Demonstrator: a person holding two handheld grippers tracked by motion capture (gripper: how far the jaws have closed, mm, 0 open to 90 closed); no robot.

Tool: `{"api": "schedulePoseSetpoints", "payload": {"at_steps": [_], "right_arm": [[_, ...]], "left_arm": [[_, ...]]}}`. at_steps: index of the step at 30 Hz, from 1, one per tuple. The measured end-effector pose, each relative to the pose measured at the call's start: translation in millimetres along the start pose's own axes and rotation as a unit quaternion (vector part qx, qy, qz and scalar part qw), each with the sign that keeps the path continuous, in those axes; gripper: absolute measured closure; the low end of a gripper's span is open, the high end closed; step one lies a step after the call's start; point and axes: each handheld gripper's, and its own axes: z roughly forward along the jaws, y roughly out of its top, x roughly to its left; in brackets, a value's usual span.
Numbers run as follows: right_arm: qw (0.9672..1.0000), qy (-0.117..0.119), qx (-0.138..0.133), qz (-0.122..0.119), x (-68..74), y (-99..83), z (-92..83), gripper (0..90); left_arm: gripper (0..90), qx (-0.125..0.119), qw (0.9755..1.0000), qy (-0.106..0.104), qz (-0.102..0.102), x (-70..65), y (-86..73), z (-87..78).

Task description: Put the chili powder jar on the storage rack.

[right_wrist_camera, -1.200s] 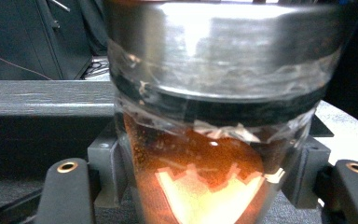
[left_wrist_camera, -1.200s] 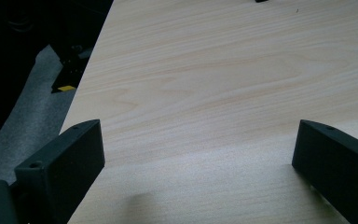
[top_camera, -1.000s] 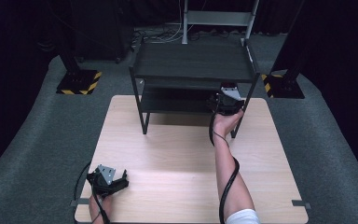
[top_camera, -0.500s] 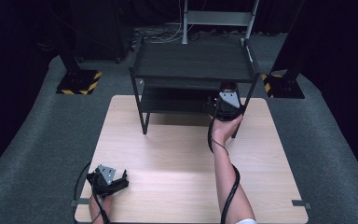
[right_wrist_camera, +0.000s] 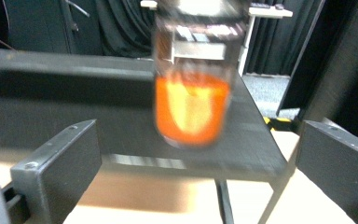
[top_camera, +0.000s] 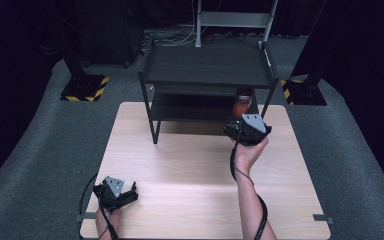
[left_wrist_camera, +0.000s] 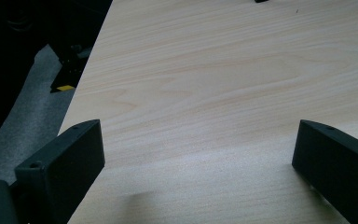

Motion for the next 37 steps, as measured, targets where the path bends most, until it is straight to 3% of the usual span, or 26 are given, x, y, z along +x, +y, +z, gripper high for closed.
{"api": "schedulePoseSetpoints", "payload": {"at_steps": [7,13,21,31,35,37], "right_arm": [[0.9992,0.004,0.039,0.007,-26.4,-28.9,-28.5,0.0],[0.9972,-0.002,0.075,0.009,-45.1,-56.5,-41.7,0.0],[0.9961,-0.016,0.086,0.013,-62.4,-81.7,-53.0,0.0],[0.9931,-0.008,0.116,0.008,-81.5,-102.3,-62.3,0.0],[0.9934,0.022,0.112,0.011,-97.5,-109.0,-68.4,0.0],[0.9905,0.083,0.102,0.039,-119.9,-114.9,-71.1,0.0]], "left_arm": [[2.1,0.000,1.0000,0.002,0.002,-1.0,-0.1,-0.1],[2.1,-0.001,1.0000,0.001,0.002,-1.6,0.0,-0.1],[2.2,-0.002,1.0000,0.002,0.005,-2.3,-0.3,0.0],[2.2,-0.002,1.0000,-0.001,0.004,-1.6,0.0,0.1],[2.2,-0.001,1.0000,-0.001,0.004,-1.5,0.0,0.1],[2.2,-0.002,1.0000,-0.001,0.004,-1.5,-0.2,0.0]]}}
